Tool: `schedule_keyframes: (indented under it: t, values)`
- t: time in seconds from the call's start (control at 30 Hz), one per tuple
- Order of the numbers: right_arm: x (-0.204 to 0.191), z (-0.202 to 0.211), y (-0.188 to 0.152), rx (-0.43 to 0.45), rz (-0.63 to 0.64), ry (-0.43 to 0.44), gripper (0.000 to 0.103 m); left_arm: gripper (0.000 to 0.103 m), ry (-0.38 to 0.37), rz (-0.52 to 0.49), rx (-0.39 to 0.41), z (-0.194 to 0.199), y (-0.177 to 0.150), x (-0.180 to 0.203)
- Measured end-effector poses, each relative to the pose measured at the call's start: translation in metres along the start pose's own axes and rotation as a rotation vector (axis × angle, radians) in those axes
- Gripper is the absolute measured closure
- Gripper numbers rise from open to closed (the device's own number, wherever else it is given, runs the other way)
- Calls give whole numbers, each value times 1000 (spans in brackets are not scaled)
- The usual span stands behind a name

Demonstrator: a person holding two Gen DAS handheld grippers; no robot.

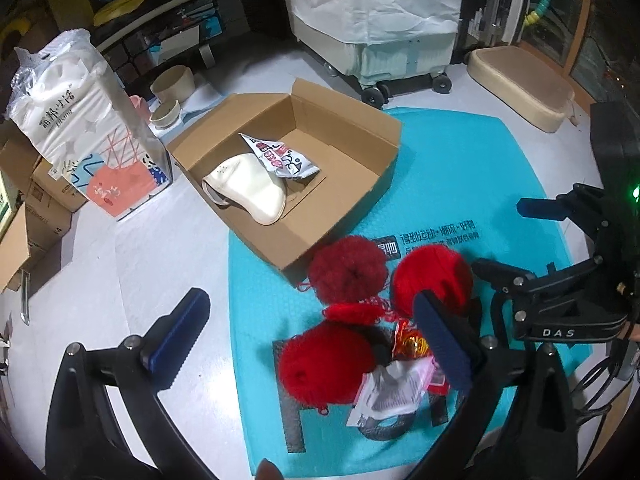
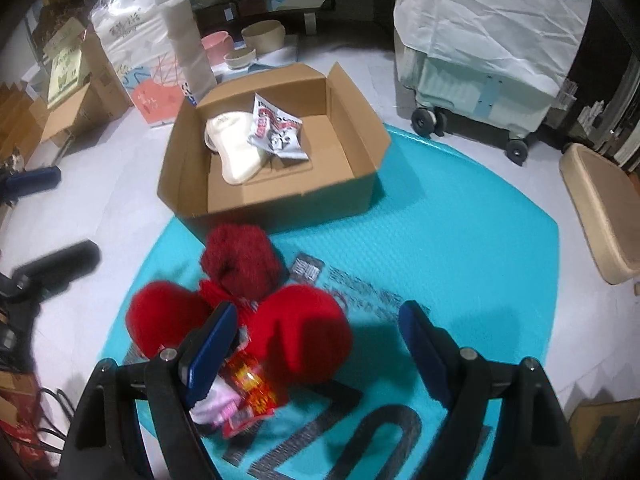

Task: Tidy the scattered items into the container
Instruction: 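Move both tools back over the remaining red yarn and packets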

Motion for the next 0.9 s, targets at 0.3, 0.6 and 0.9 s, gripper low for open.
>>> schedule_keyframes:
  t: [0.3, 0.6, 0.9]
  values:
    - [-6, 6, -39, -13, 44, -8, 19, 0, 10, -25, -27, 6, -37, 14]
    - [-17, 9, -70, -26, 52, 11, 19, 0, -51, 23, -69, -3, -74, 21]
    - [-18, 3, -93, -56, 37, 12, 19, 0, -41, 47, -88, -6, -102, 19]
Point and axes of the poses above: each gripper's, at about its wrist camera, not at the fingertips, and z roughly against the way its jaws point, x to its right, y to its top, the point moved 9 cm from there along -z, roughly the way its jaws point, and after that the axes turned 9 degrees about -z, right-handed, at the moved point
